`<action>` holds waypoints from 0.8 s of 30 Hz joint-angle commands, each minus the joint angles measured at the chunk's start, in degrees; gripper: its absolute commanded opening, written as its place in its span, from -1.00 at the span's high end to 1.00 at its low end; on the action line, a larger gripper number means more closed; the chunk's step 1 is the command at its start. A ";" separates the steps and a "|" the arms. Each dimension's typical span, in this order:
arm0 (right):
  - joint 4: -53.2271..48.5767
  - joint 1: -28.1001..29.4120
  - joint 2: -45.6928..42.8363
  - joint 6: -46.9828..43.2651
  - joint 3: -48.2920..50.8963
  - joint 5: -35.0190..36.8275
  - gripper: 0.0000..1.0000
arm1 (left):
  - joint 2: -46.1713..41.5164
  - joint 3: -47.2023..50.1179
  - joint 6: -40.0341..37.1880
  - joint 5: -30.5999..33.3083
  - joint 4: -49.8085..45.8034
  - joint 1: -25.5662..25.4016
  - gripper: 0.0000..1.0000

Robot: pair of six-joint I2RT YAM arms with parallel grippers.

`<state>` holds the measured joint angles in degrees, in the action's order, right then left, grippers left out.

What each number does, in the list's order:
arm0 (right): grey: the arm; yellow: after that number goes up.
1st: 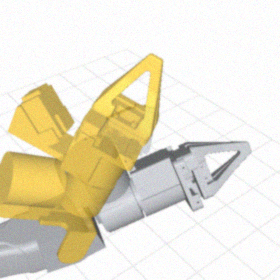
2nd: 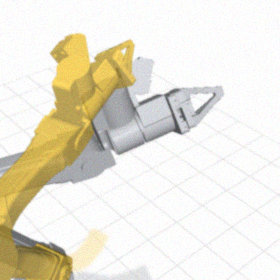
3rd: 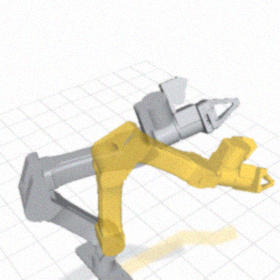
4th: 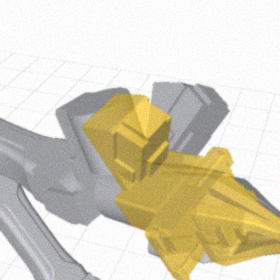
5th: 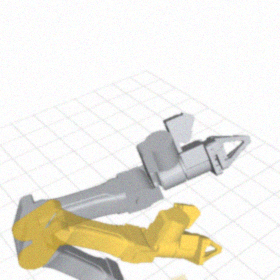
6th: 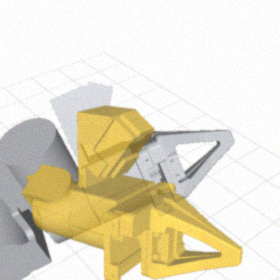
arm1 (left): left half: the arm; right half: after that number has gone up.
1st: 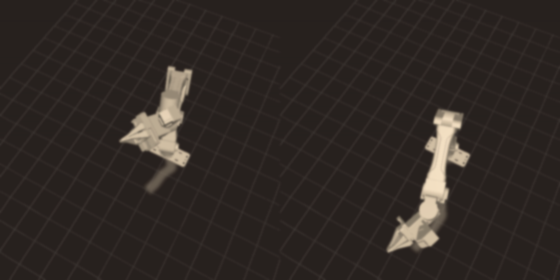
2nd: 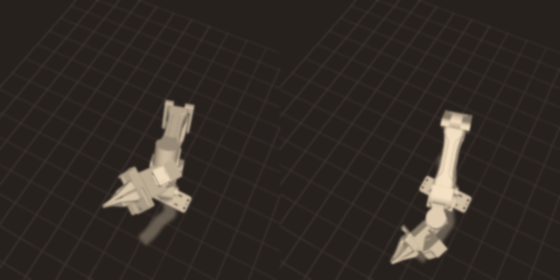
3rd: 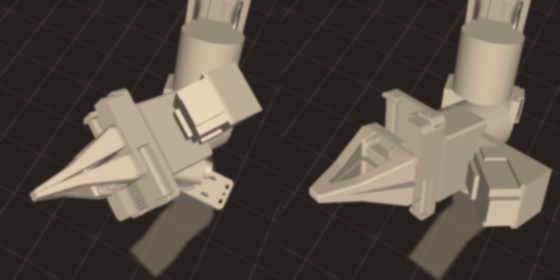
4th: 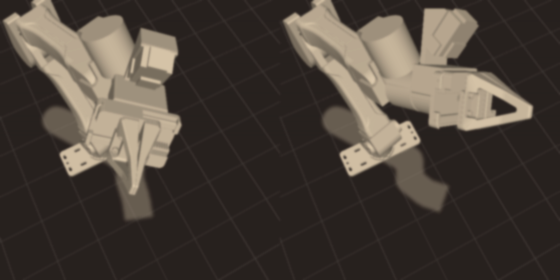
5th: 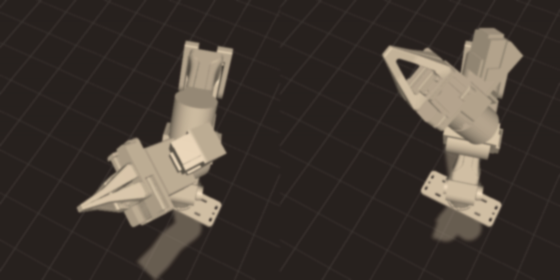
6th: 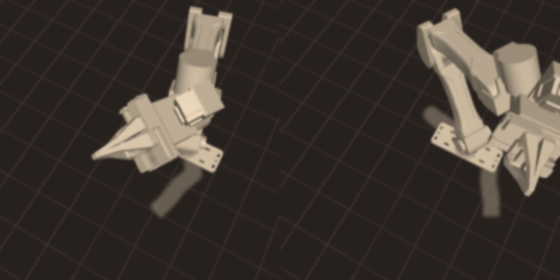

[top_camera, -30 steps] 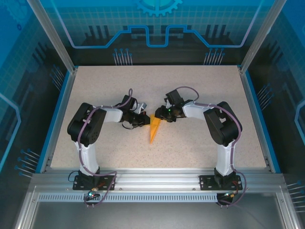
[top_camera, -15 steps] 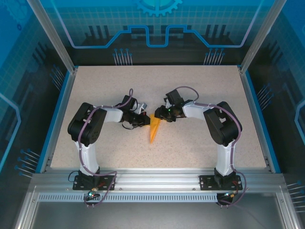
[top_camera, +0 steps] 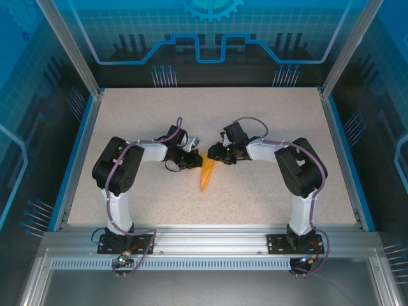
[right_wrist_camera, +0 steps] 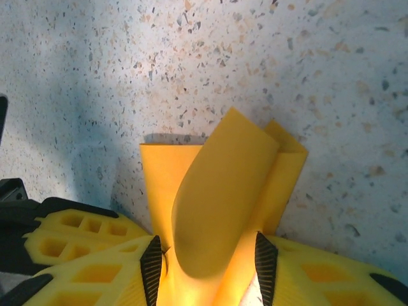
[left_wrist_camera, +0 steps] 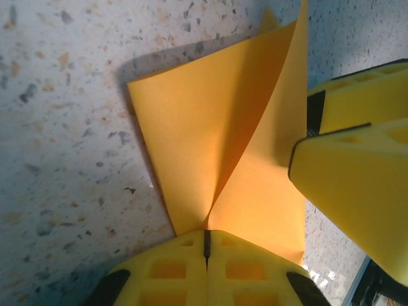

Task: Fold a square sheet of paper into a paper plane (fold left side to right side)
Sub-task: Fold the wing for the fifth time at the center of the table.

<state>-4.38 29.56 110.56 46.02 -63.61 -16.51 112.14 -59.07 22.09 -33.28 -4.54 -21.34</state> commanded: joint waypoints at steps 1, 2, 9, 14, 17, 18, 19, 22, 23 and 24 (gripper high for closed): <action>1.47 -0.45 -2.93 -0.71 1.61 0.09 0.07 | 4.58 1.00 -1.85 8.20 -5.86 -1.62 1.00; 2.00 -0.50 -3.11 -0.74 1.85 -0.17 0.06 | 4.71 0.82 -1.96 8.52 -6.32 -1.64 1.00; 2.22 -0.89 -4.13 -0.72 3.03 -0.10 0.06 | 5.20 0.45 -2.00 9.46 -6.98 -1.80 1.00; 2.82 -1.12 -7.29 -1.04 5.14 1.15 0.13 | 5.28 0.29 -2.22 9.81 -7.37 -1.87 1.00; 2.88 -1.14 -8.58 -1.53 5.77 0.81 0.29 | 5.20 0.15 -2.25 10.05 -7.50 -1.93 1.00; 2.77 -1.10 -8.56 -1.70 5.93 0.45 0.38 | 5.19 0.16 -2.29 10.07 -7.51 -1.94 1.00; 2.80 -1.13 -8.61 -1.80 6.08 0.04 0.47 | 5.17 0.09 -2.23 10.07 -7.51 -2.01 1.00; 4.38 -0.94 -8.06 -1.49 6.73 -1.33 0.73 | 5.11 0.09 -2.30 10.12 -7.49 -1.98 1.00; 4.83 -0.89 -7.88 -1.46 6.72 -1.93 0.82 | 5.06 0.05 -2.26 10.16 -7.51 -2.01 1.00; 5.23 -0.78 -7.53 -1.46 6.63 -2.52 0.93 | 5.02 0.09 -2.23 10.16 -7.59 -2.02 1.00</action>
<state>-0.78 29.15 103.18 44.86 -57.78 -16.84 112.55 -60.47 21.87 -32.05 -6.20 -22.02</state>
